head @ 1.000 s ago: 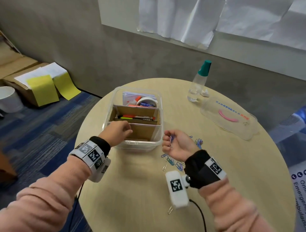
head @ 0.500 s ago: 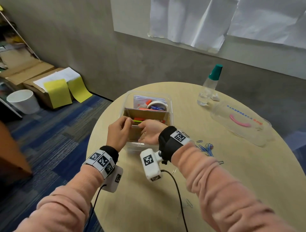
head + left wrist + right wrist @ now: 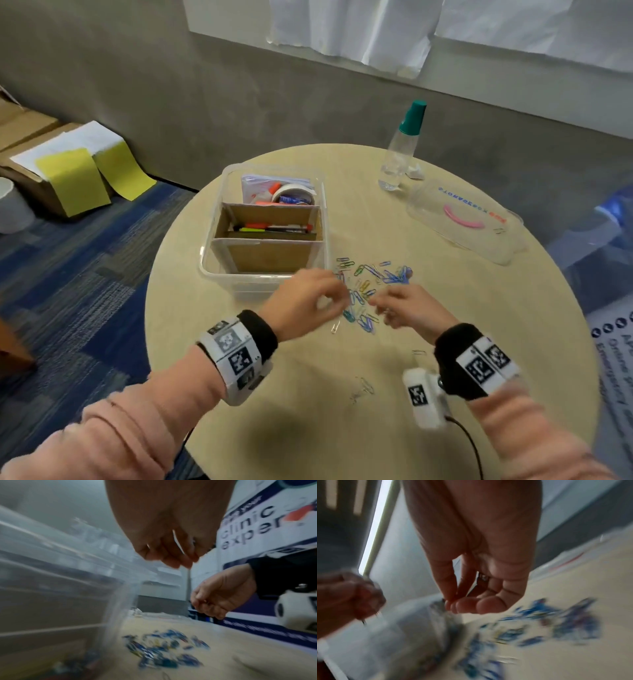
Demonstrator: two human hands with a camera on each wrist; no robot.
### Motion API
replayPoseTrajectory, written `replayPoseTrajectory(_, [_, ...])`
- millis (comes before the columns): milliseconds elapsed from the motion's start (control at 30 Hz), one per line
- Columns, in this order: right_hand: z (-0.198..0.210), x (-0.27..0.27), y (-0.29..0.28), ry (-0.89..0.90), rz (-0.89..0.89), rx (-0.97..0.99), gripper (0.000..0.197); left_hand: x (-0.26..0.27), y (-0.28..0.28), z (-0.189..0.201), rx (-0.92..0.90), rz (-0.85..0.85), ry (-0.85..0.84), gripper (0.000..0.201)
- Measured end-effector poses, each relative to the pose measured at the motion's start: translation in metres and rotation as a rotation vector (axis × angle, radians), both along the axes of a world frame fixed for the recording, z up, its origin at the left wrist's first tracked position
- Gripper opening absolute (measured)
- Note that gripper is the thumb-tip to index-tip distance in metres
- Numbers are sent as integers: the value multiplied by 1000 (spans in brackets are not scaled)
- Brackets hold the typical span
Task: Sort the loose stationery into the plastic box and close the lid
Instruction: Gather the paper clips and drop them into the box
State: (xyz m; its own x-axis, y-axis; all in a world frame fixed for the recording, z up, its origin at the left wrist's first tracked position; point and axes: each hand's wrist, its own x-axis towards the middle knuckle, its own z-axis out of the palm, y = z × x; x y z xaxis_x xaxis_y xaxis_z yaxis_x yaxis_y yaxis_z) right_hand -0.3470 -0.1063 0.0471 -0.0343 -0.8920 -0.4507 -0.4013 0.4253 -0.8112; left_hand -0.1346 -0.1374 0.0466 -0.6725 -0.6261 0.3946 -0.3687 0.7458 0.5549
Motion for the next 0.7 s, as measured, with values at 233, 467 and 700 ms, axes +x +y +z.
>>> replayPoseTrajectory(233, [-68,-62,58,591,-142,144,12,-53,19,-57,150,-454,-755,37])
replayPoseTrajectory(467, [-85,-64,66,594,-114,53,55,-70,30,-83,229,-534,-781,43])
replayPoseTrajectory(700, [-91,-55,56,632,-100,-25,25,-63,24,-87,273,-478,-660,26])
